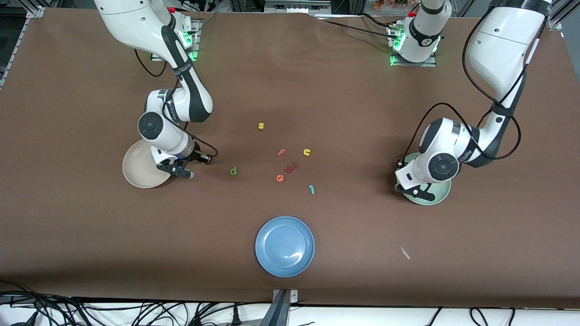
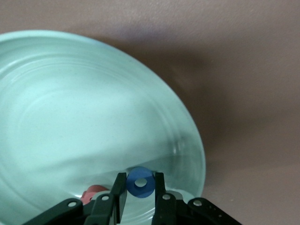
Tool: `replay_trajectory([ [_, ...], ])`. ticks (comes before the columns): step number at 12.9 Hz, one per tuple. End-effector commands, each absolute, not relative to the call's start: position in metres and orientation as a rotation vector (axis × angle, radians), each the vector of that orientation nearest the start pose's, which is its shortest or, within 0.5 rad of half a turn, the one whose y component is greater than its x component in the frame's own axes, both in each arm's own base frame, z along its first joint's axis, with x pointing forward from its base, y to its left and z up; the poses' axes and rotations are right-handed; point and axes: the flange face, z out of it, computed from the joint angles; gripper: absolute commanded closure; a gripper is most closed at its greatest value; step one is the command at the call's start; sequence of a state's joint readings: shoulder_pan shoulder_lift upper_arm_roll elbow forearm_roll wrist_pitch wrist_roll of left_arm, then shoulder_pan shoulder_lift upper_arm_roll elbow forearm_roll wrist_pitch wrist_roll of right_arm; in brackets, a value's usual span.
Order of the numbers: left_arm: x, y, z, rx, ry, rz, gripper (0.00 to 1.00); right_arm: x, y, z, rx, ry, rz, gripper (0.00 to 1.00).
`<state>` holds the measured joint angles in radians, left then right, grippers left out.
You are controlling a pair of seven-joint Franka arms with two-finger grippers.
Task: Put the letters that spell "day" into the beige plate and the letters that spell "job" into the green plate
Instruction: 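Place the blue o on the green plate while the right gripper carries yellow a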
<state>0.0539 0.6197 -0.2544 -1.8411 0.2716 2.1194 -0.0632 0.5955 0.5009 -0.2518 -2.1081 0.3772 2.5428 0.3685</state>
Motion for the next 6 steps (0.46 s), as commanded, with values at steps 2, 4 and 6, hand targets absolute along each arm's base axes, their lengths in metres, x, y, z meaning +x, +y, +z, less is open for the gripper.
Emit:
replay_trajectory([
  [2,0.593,-0.105,0.194,-2.999,0.418,0.426,0.00,0.546,0.189,0.179,-3.018,0.465,0.083,0.72],
  [4,0.595,-0.104,0.209,-2.992,0.418,0.414,0.00,0.551,0.190,0.194,-3.011,0.437,0.098,0.74],
  [6,0.595,-0.105,0.232,-2.972,0.413,0.433,0.00,0.559,0.180,0.214,-3.007,0.413,0.120,0.74],
])
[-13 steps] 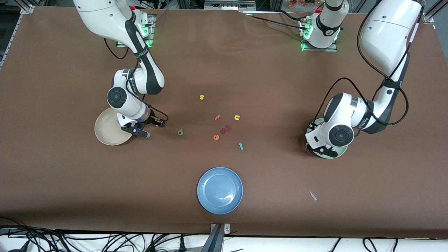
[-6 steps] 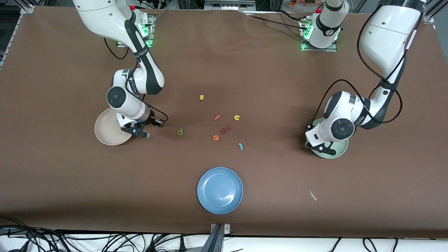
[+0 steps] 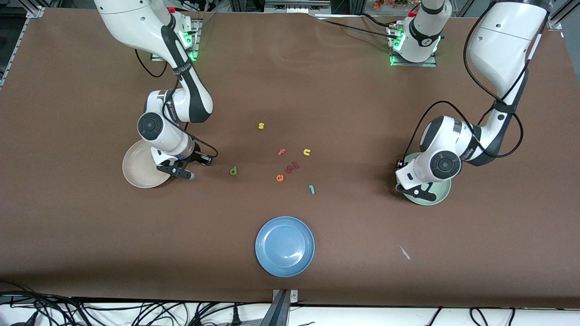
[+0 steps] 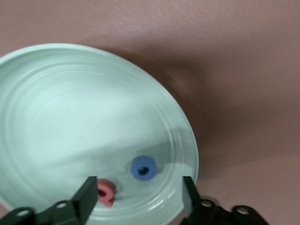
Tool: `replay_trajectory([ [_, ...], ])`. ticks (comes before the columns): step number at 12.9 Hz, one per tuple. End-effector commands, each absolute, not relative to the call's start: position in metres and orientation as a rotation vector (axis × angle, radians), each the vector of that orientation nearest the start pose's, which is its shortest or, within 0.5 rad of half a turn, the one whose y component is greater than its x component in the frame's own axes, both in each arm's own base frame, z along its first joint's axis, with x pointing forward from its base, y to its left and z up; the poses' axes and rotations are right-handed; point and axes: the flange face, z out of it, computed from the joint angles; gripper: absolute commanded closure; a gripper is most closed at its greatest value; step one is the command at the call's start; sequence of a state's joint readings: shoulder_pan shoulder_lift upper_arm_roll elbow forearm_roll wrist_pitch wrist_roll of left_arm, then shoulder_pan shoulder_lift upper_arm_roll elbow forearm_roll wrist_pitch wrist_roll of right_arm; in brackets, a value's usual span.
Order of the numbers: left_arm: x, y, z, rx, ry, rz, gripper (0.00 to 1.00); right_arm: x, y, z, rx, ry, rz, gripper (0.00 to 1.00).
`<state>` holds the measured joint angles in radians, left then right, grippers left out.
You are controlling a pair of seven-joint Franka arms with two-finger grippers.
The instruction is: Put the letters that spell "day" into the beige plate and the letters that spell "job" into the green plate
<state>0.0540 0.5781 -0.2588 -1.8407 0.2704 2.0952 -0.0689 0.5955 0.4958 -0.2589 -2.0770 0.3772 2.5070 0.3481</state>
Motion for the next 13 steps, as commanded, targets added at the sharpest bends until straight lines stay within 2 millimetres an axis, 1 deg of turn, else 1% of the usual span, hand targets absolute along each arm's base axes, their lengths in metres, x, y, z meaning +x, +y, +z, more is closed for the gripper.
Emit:
replay_trajectory([
  [1,0.594,-0.112,0.246,-2.975,0.426,0.411,0.00,0.563,0.172,0.222,-3.014,0.367,0.145,0.74],
  [2,0.595,-0.116,0.256,-2.988,0.419,0.404,0.00,0.567,0.158,0.228,-3.026,0.302,0.178,0.74],
  [3,0.596,-0.120,0.263,-3.019,0.397,0.395,0.00,0.570,0.141,0.238,-3.027,0.230,0.192,0.74],
  [4,0.599,-0.124,0.267,-3.069,0.355,0.397,0.00,0.573,0.122,0.242,-3.033,0.167,0.207,0.74],
  [5,0.600,-0.131,0.272,-3.122,0.313,0.401,0.00,0.574,0.104,0.245,-3.035,0.112,0.228,0.74],
  [6,0.603,-0.133,0.276,-3.147,0.292,0.393,0.00,0.573,0.088,0.243,-3.042,0.084,0.245,0.73],
  [7,0.607,-0.141,0.283,-3.153,0.263,0.369,0.00,0.574,0.076,0.241,-3.048,0.058,0.247,0.73],
  [9,0.610,-0.172,0.294,-3.155,0.183,0.325,0.00,0.575,0.046,0.239,-3.064,0.004,0.244,0.72],
  [10,0.612,-0.188,0.295,-3.157,0.102,0.312,0.00,0.575,0.029,0.237,-3.074,-0.016,0.247,0.72],
  [11,0.616,-0.203,0.293,-3.159,0.035,0.307,0.00,0.575,0.013,0.234,-3.083,-0.063,0.252,0.70],
  [12,0.621,-0.217,0.293,-3.164,-0.020,0.291,0.00,0.575,-0.001,0.231,-3.091,-0.068,0.258,0.38],
  [13,0.626,-0.230,0.289,-3.170,-0.064,0.283,0.00,0.575,-0.009,0.232,-3.091,-0.051,0.255,0.00],
])
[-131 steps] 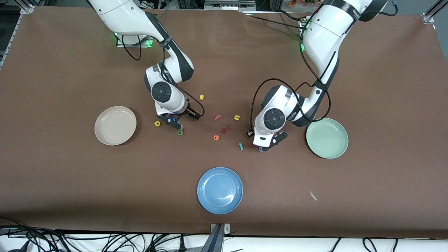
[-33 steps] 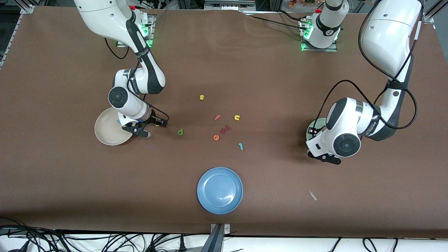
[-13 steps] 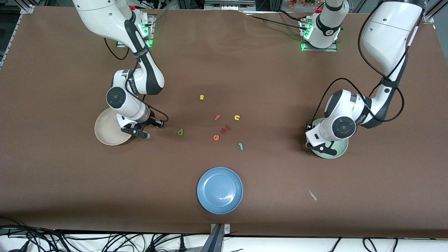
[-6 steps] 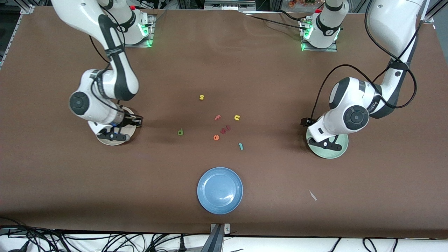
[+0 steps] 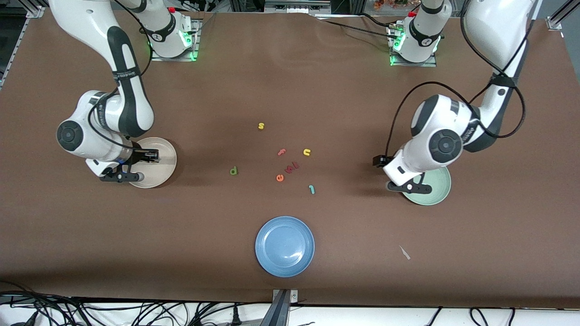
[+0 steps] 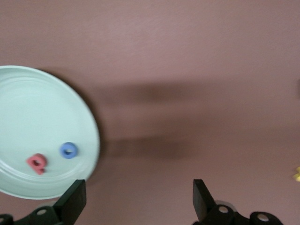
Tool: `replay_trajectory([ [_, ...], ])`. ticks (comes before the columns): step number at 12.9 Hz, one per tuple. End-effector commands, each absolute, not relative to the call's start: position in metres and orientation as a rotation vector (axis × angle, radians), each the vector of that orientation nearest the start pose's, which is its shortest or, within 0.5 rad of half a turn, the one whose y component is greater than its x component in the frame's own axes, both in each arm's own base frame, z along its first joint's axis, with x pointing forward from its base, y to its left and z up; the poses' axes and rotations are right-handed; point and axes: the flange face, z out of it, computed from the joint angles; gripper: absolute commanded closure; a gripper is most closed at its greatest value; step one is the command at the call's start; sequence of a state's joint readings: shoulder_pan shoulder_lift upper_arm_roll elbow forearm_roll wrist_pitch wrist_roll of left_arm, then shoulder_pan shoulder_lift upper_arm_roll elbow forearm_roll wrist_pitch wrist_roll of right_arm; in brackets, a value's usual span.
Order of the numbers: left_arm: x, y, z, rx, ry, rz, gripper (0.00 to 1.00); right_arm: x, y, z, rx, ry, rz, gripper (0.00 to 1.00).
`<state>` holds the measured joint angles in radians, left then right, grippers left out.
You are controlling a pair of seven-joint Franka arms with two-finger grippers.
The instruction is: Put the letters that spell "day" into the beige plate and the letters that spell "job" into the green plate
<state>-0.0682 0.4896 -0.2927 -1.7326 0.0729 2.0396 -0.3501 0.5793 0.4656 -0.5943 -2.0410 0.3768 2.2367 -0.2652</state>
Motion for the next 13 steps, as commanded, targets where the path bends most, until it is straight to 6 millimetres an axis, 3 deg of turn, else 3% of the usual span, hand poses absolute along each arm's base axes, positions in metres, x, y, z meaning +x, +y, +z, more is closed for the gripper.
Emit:
replay_trajectory([
  [1,0.629,-0.246,0.286,-3.177,-0.118,0.273,0.00,0.576,-0.009,0.233,-3.091,-0.043,0.252,0.00],
  [3,0.634,-0.287,0.281,-3.198,-0.189,0.265,0.00,0.575,0.014,0.237,-3.084,-0.001,0.272,0.00],
  [5,0.644,-0.310,0.272,-3.218,-0.169,0.236,0.00,0.575,0.044,0.241,-3.089,0.057,0.271,0.00],
  [7,0.641,-0.340,0.264,-3.256,-0.116,0.155,0.00,0.572,0.075,0.242,-3.098,0.081,0.268,0.00],
  [10,0.641,-0.357,0.248,-3.296,-0.103,0.071,0.00,0.570,0.138,0.246,-3.117,0.086,0.214,0.00],
  [13,0.632,-0.376,0.221,-3.255,-0.137,0.027,0.02,0.568,0.179,0.245,-3.135,0.057,0.112,0.00],
])
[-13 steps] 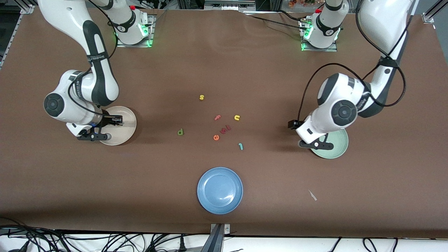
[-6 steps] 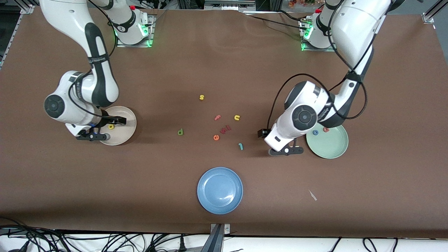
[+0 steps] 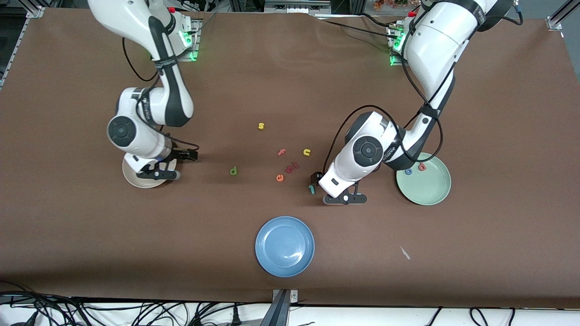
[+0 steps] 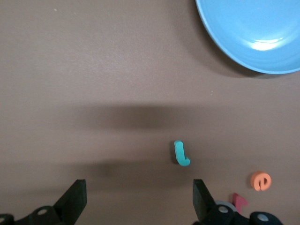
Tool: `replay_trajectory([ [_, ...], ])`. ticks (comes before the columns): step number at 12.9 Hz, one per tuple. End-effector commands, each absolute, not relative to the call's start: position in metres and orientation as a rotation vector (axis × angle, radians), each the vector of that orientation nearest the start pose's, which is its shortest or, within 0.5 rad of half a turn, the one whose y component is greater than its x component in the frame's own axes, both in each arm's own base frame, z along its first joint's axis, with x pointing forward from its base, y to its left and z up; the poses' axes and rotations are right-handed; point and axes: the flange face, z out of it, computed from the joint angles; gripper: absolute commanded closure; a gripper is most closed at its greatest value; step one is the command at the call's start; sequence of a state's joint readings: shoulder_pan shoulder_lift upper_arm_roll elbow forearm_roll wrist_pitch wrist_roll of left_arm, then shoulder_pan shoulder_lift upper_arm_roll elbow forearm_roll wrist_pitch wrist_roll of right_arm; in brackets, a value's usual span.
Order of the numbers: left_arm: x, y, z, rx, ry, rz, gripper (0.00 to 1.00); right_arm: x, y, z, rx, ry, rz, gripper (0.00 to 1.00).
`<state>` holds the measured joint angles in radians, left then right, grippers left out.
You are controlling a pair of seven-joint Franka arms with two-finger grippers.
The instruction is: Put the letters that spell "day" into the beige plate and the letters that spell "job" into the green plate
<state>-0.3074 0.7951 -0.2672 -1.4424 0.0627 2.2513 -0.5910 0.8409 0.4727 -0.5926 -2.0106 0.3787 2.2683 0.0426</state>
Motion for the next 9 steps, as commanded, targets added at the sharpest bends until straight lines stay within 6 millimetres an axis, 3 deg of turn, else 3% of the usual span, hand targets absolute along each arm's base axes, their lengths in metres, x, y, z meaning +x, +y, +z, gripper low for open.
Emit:
replay_trajectory([
  [1,0.629,-0.386,0.215,-3.228,-0.153,0.005,0.03,0.567,0.191,0.245,-3.139,0.086,0.094,0.00],
  [5,0.630,-0.410,0.201,-3.223,-0.234,-0.017,0.03,0.572,0.254,0.238,-3.131,0.060,0.055,0.00],
  [7,0.632,-0.415,0.196,-3.224,-0.246,-0.022,0.18,0.579,0.284,0.234,-3.128,0.020,0.027,0.00],
  [9,0.632,-0.422,0.192,-3.229,-0.247,-0.037,0.30,0.583,0.300,0.221,-3.123,0.005,0.029,0.00],
])
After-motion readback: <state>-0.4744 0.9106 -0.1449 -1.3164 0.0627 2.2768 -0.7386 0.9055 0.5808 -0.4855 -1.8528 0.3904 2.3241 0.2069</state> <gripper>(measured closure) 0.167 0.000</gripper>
